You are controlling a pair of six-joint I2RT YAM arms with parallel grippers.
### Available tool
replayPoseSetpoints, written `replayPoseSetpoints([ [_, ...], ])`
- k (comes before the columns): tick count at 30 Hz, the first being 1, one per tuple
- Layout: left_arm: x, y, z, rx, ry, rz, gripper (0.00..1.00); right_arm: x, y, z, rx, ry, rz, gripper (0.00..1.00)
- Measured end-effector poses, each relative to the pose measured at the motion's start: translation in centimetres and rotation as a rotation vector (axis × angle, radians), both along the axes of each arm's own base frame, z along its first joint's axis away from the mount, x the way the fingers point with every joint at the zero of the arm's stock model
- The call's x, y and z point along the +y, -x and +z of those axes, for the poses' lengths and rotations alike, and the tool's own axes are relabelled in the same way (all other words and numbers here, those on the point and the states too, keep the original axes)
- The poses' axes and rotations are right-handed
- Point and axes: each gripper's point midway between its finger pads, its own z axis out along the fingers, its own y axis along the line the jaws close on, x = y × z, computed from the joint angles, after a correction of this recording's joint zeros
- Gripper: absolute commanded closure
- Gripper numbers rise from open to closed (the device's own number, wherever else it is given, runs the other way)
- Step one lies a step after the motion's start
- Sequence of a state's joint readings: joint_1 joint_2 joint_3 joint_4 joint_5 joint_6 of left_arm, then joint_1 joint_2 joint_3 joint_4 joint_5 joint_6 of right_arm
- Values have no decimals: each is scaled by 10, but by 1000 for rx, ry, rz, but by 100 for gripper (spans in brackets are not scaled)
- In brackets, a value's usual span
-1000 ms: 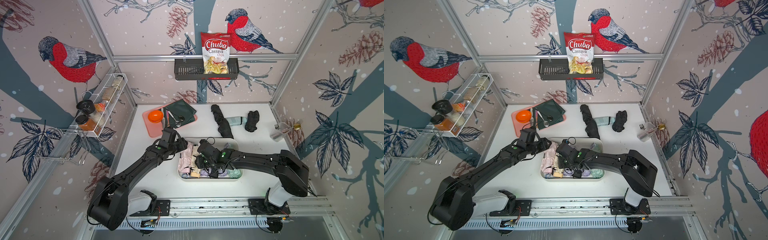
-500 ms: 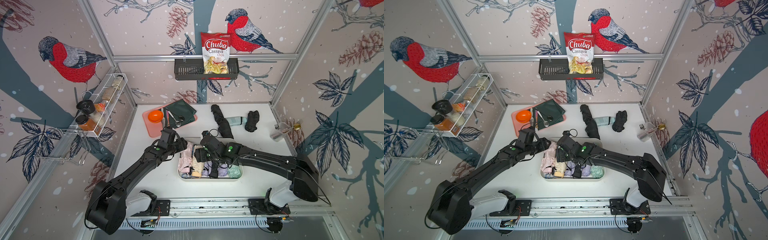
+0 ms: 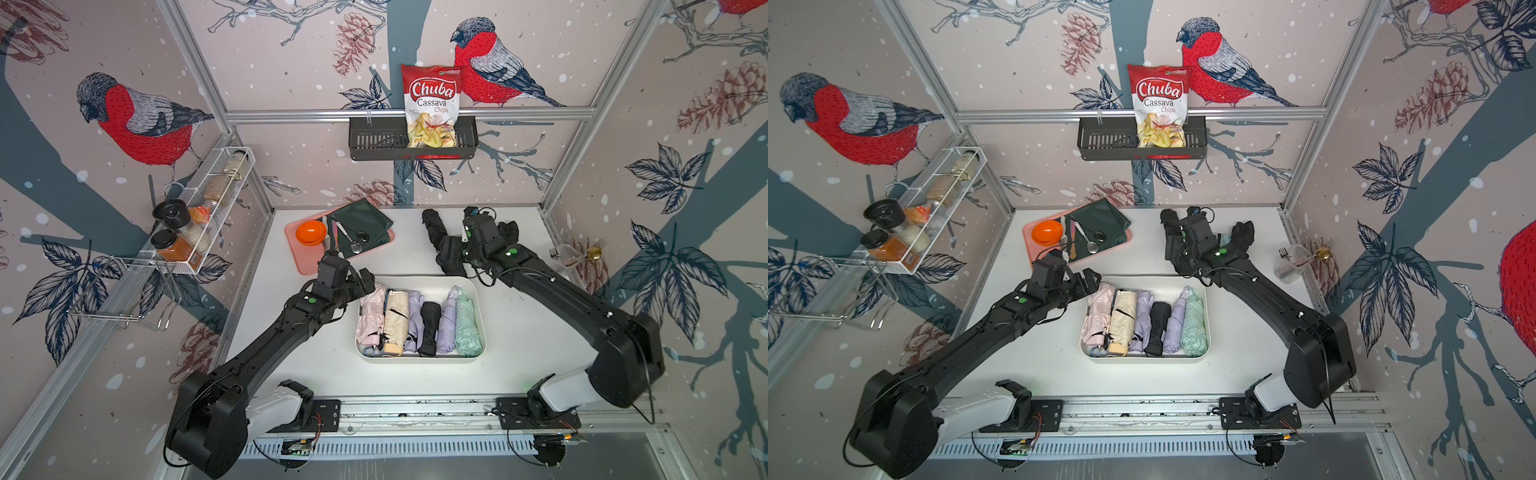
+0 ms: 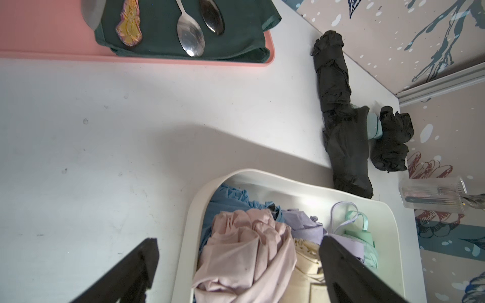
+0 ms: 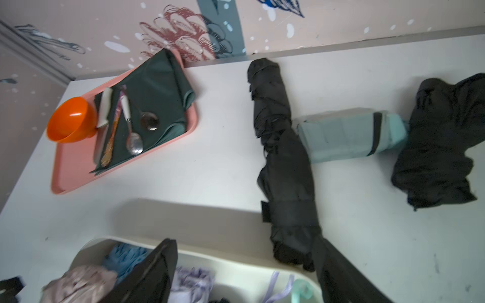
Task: Put the umbrella into the storage box
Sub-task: Pick up the umbrella from the center of the board.
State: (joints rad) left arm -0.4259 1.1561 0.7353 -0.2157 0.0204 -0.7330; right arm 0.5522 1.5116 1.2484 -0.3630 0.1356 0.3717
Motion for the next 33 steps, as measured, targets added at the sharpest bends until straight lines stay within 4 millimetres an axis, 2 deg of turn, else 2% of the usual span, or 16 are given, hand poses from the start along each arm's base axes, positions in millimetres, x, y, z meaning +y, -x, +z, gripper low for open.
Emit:
replayPoseSetpoints([
  [5, 6, -7, -1, -20, -25, 35, 1, -19, -56, -28, 19, 66, 3, 11],
  [8, 9, -11, 1, -40, -39, 54, 1, -24, -91, -44, 19, 102, 10, 7],
  [10, 11, -14, 3, -56, -48, 65, 1, -23, -112, -55, 16, 118, 26, 5],
  [15, 17, -16, 1, -70, -76, 87, 1, -7, -151, -82, 18, 125, 94, 2],
  [24, 19, -20, 3, -96, -84, 96, 2, 16, -200, -119, 0, 141, 179, 0],
  [29, 20, -20, -1, -91, -88, 98, 2, 22, -213, -142, 18, 143, 213, 0],
  [33, 19, -21, -4, -83, -93, 98, 2, 28, -224, -149, 13, 124, 230, 3],
])
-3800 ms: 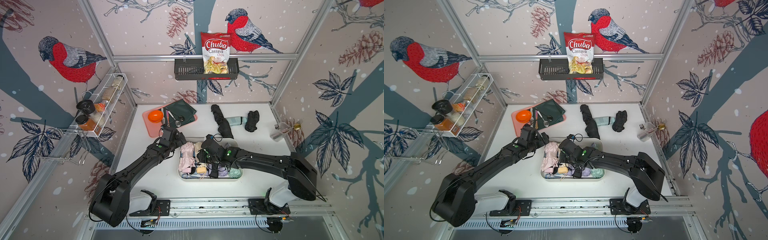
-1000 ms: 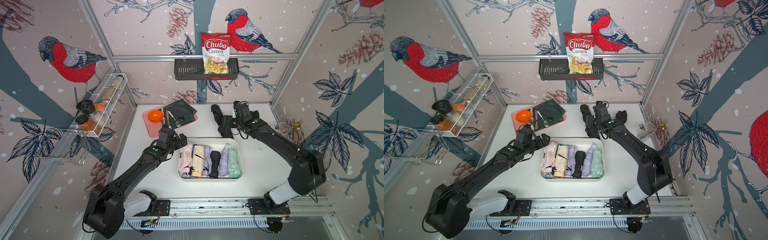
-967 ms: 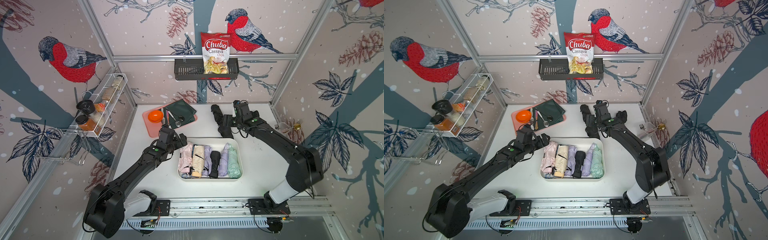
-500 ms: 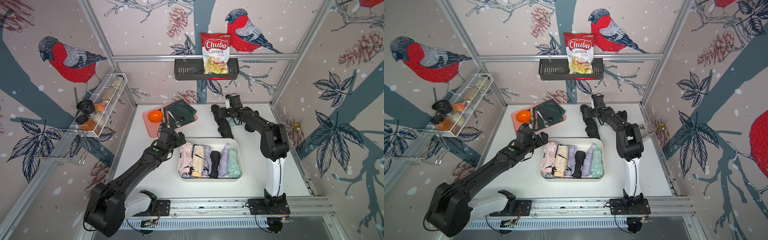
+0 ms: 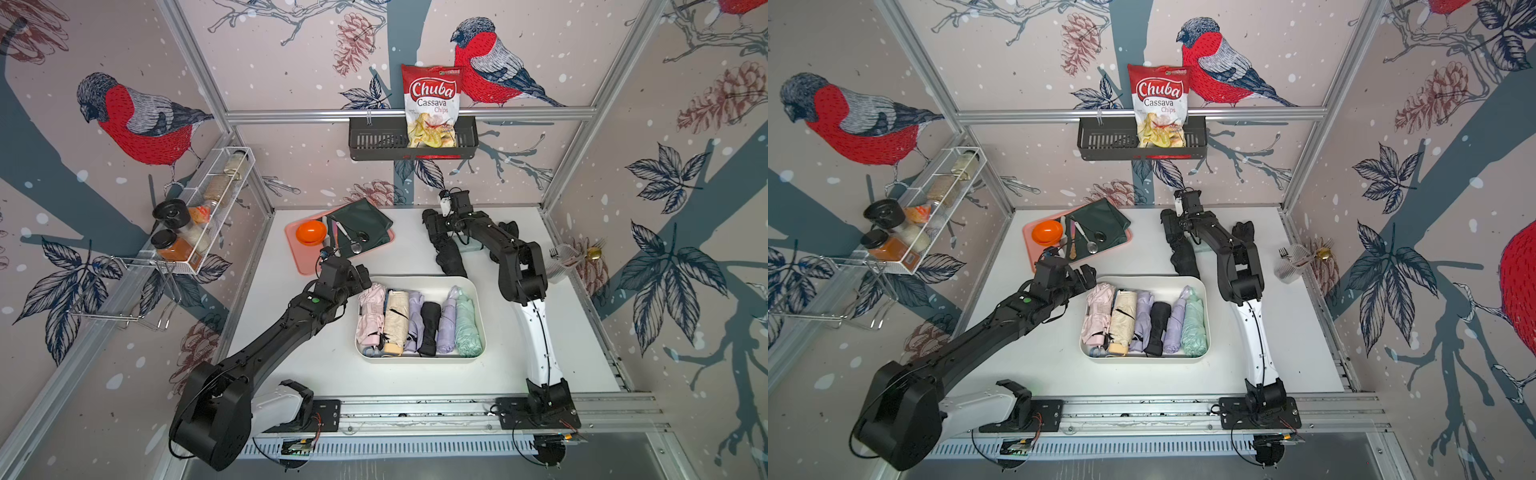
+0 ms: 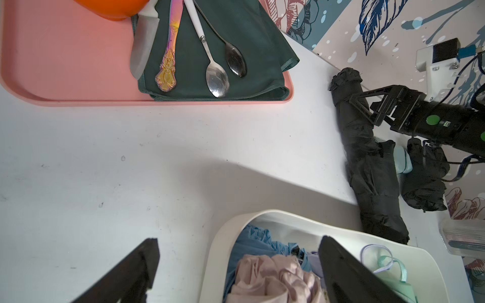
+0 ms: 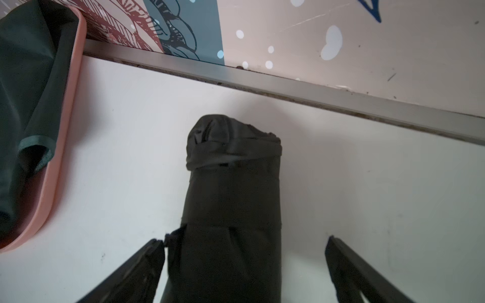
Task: Put the umbrella into the storage box
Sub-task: Pick up the umbrella from the center of the board.
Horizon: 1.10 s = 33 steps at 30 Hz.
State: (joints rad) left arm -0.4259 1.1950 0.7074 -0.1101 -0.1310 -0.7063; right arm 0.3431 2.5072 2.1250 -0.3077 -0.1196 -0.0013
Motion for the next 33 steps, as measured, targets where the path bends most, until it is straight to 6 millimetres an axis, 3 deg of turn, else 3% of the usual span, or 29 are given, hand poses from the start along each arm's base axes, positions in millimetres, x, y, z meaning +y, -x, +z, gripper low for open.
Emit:
replayPoseSetpoints([
  [11, -1, -2, -4, 10, -4, 0, 2, 11, -7, -13, 25, -22, 31, 12],
  [20, -2, -4, -4, 5, 1, 3, 2, 19, 1, -30, 68, -7, 47, 38],
  [27, -1, -5, -7, 17, 7, 15, 2, 30, 9, -20, 67, 21, 50, 53],
  [33, -1, -5, -8, 20, 7, 17, 2, 45, 14, 12, 20, 22, 37, 61],
])
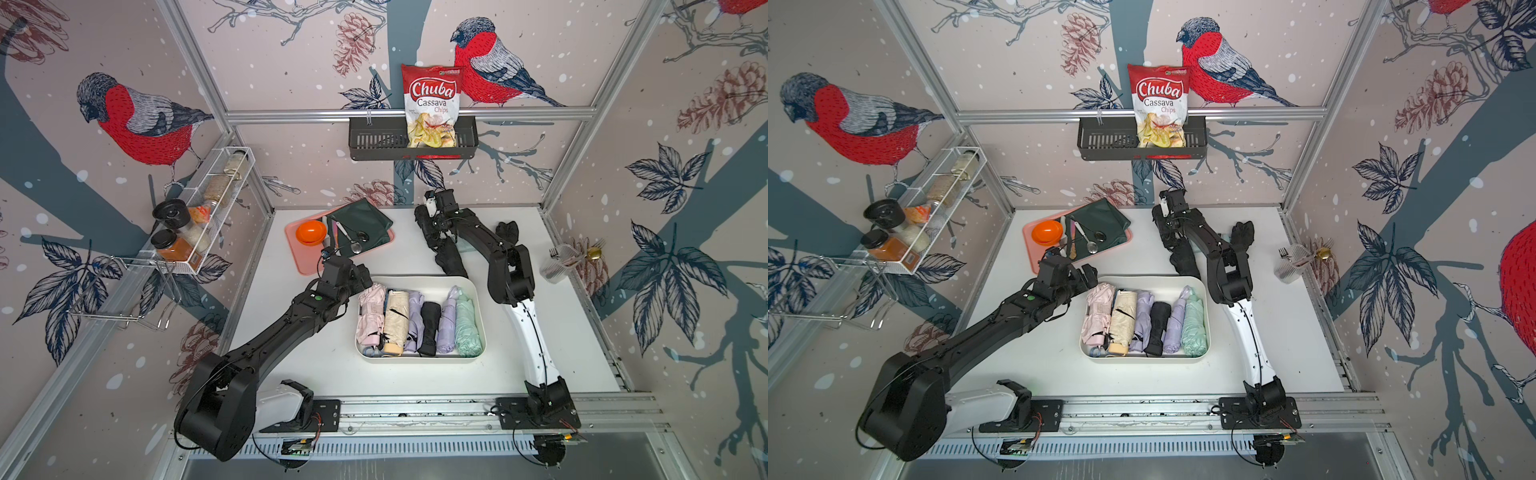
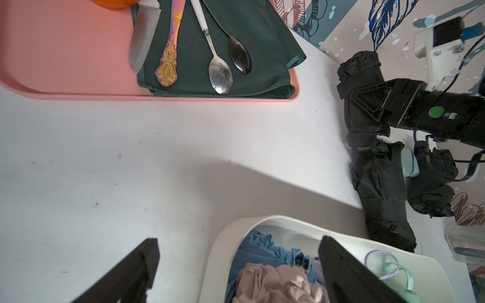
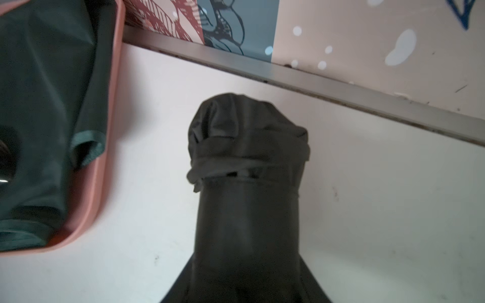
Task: Put the umbrella into the storage box
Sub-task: Pick up the umbrella from the center of the board, then place the umbrella in the storage box.
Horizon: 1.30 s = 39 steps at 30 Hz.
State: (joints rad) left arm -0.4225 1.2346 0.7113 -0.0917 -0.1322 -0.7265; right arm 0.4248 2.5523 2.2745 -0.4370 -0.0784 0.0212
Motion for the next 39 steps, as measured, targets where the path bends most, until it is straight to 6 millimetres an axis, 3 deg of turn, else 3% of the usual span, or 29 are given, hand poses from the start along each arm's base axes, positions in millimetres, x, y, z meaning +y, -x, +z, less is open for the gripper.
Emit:
replayPoseSetpoints([
  [5, 0, 0, 1, -1, 3, 2, 2, 3, 5, 48, -59, -16, -44, 64],
  [10, 0, 1, 3, -7, 10, 5, 2, 13, 31, 94, -91, -54, -58, 65],
  [19, 3, 6, 4, -14, 19, 9, 2, 24, 90, 131, -99, -78, -98, 66],
  [31, 4, 8, 2, -9, 29, 14, 1, 39, 232, 153, -45, -199, -122, 66],
  [39, 2, 9, 1, -3, 37, 7, 2, 30, 316, 123, 33, -274, -173, 65],
])
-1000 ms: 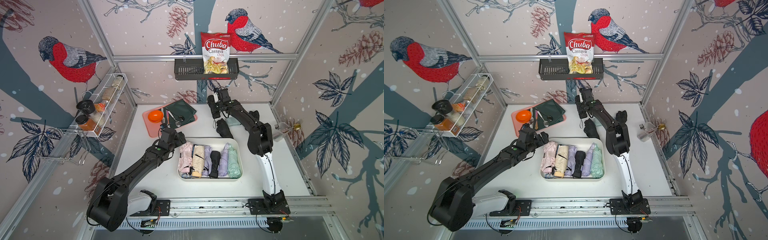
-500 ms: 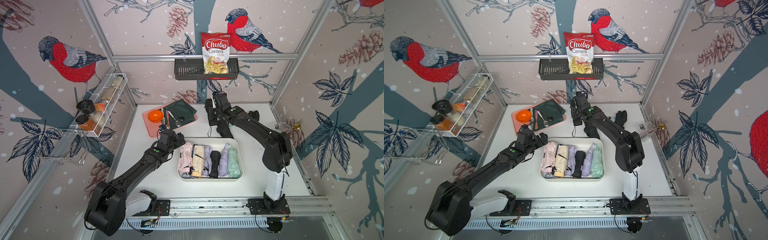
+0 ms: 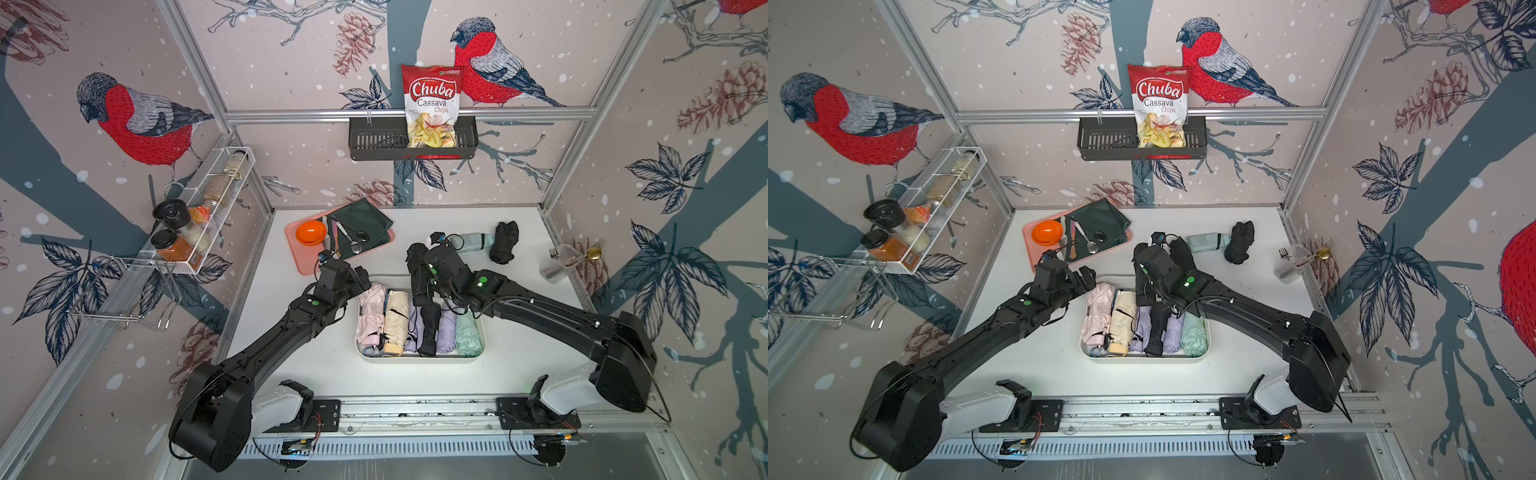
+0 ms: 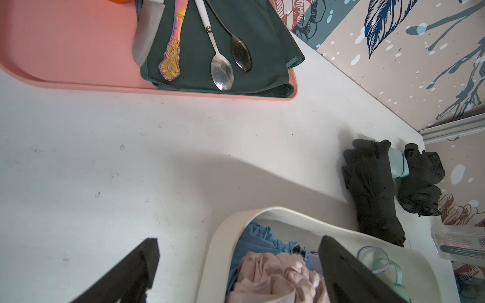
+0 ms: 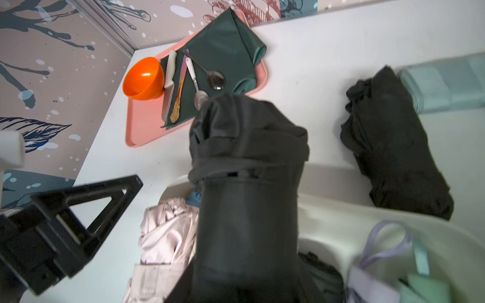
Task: Put the umbrella into the storage box
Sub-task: Place the umbrella in the storage box.
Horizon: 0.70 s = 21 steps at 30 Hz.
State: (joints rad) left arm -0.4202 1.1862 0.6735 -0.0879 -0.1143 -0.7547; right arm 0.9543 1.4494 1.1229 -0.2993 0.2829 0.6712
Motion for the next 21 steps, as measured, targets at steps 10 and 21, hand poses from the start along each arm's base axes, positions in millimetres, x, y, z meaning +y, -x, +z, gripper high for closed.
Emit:
replayPoseSetpoints([
  [10, 0, 0, 0, 0, 1, -1, 2, -14, 54, -29, 76, -70, -77, 65],
  [21, 1, 2, -3, 7, -3, -1, 2, -34, 44, -39, 9, -18, -203, 64],
])
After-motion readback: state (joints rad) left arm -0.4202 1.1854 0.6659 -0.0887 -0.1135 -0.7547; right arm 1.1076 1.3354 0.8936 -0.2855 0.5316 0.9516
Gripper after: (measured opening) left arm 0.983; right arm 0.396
